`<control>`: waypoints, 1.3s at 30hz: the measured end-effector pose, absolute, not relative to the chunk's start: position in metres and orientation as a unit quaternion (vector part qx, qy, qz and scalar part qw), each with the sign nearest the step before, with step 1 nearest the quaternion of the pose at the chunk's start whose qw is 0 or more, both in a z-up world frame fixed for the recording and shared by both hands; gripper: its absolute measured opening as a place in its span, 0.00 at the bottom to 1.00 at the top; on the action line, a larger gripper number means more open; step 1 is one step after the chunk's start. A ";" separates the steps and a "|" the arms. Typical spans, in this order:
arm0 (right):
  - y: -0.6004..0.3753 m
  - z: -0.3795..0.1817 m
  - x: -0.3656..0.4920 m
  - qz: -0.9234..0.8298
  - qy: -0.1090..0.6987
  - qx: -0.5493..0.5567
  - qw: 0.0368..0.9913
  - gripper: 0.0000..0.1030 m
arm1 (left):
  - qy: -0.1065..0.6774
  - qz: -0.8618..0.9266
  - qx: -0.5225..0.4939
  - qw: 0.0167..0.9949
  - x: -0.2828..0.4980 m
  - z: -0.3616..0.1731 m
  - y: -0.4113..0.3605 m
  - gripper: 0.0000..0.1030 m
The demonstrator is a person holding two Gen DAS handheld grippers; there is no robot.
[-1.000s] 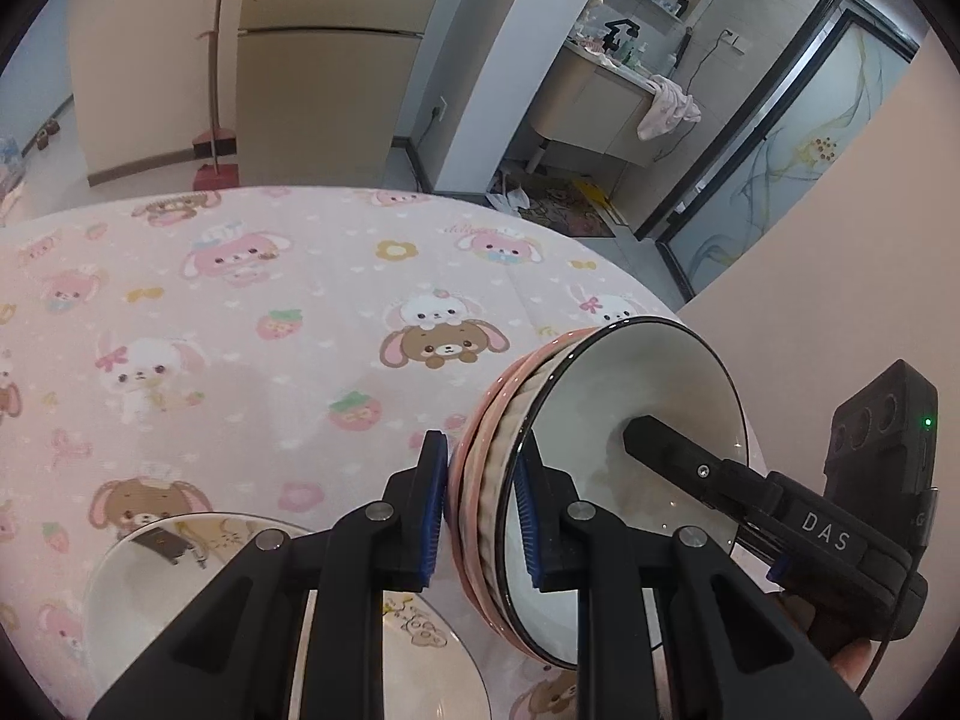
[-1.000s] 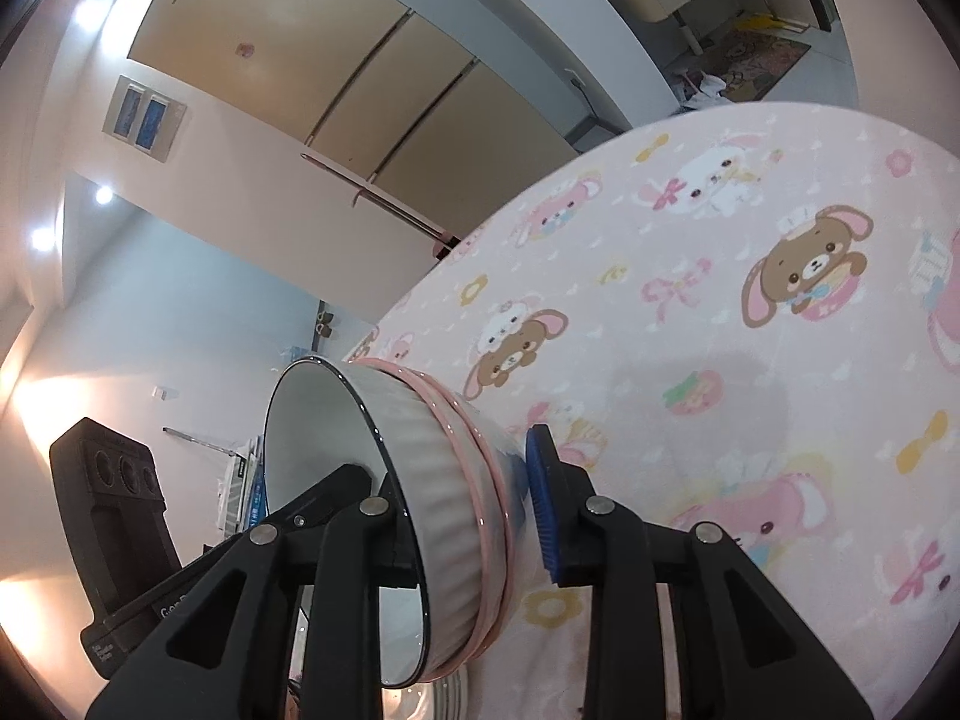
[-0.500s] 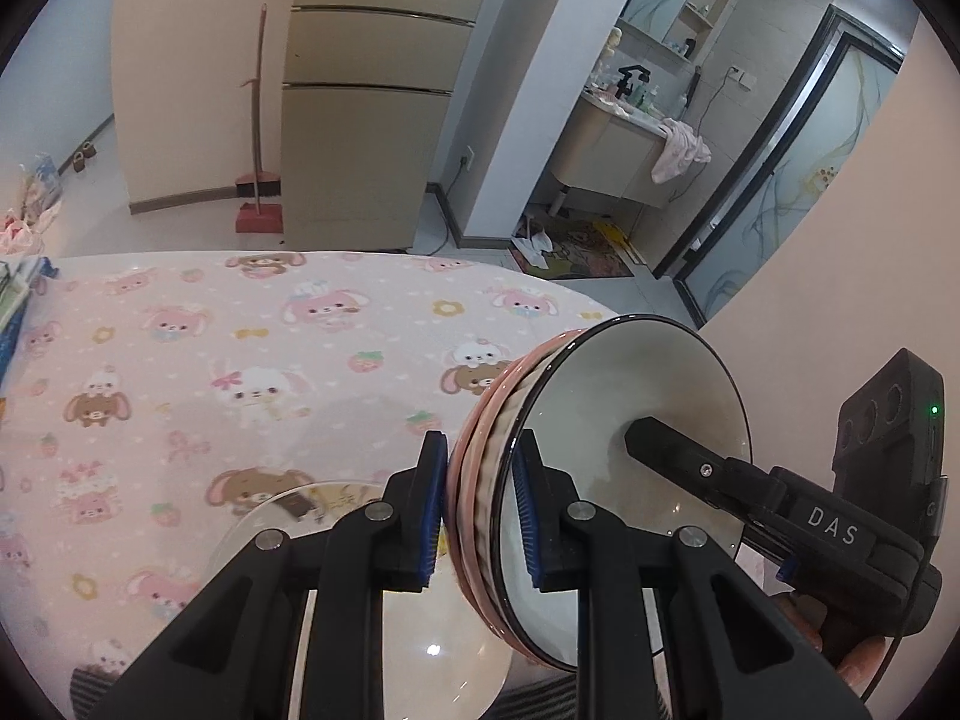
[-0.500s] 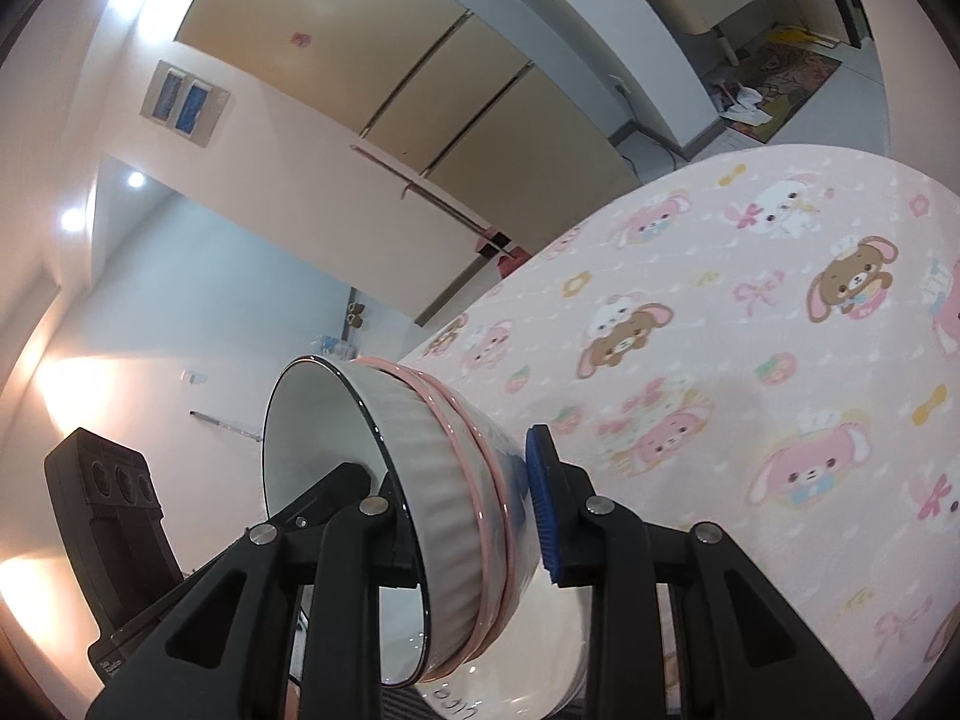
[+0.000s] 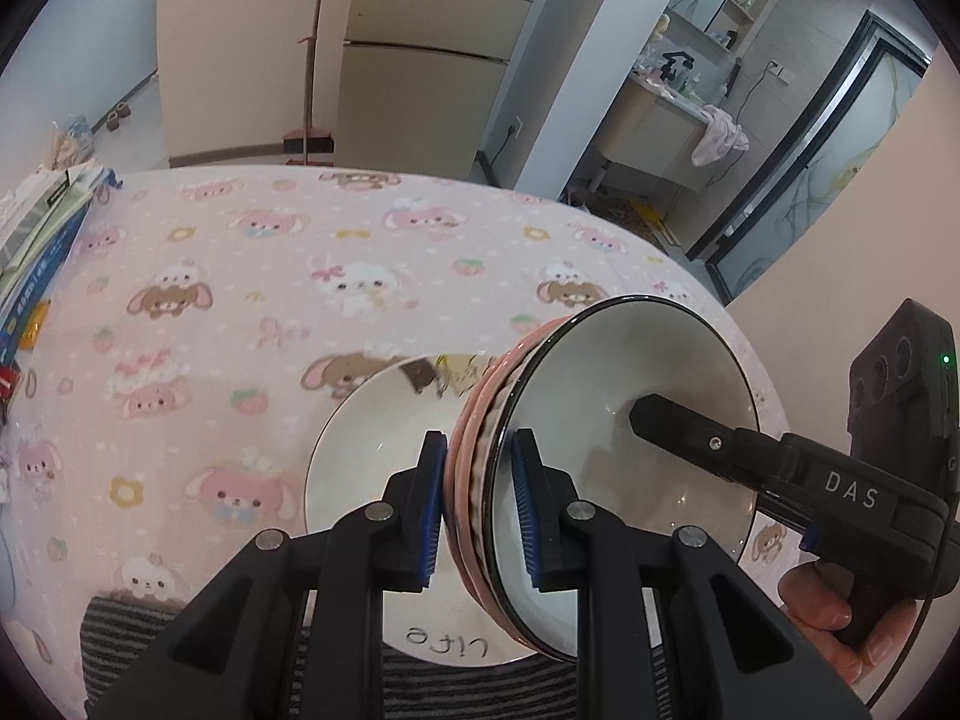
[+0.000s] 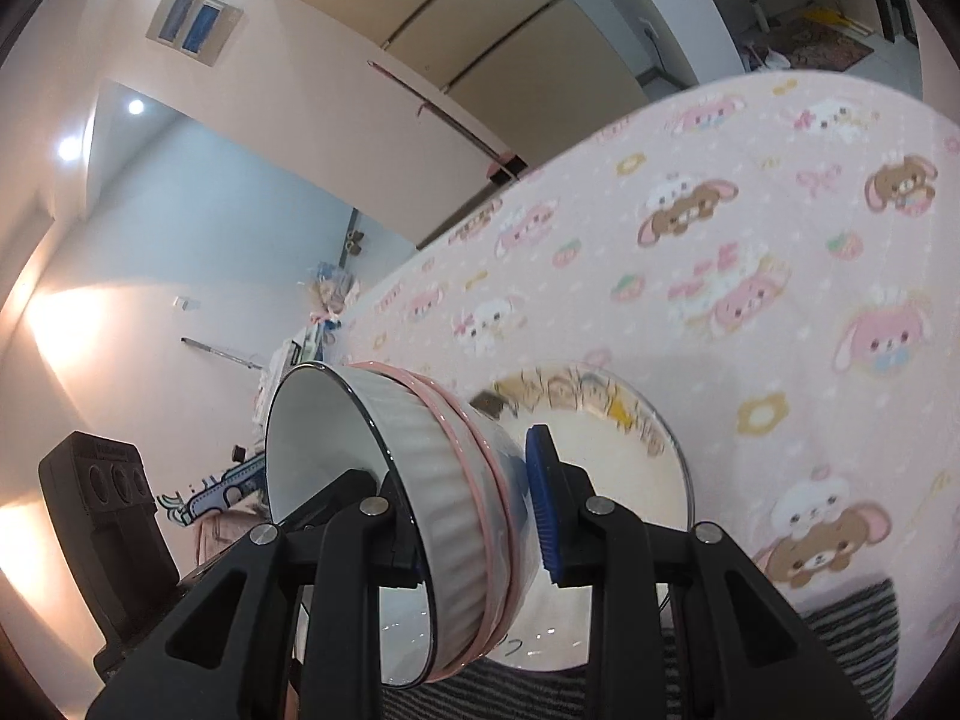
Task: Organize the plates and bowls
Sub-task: 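Lift the bowl stack with both tools and carry it over the plates, then lower the bowl stack onto the plate stack and open both tools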
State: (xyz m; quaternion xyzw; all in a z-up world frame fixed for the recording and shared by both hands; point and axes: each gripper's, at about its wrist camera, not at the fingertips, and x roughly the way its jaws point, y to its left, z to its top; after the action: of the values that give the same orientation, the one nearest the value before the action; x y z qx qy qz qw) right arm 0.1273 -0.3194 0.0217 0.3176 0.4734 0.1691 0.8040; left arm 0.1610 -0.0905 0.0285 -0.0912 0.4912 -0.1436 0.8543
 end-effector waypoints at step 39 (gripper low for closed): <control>-0.298 -0.027 0.131 0.147 0.469 0.261 0.831 0.30 | 0.458 -0.135 -0.081 0.875 0.169 -0.035 -0.088 0.24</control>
State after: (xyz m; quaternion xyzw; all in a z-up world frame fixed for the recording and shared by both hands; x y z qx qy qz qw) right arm 0.1310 -0.2977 -0.0267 0.2606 0.4694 0.1474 0.8307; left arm 0.1687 -0.0883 -0.0347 -0.0814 0.4581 -0.1351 0.8748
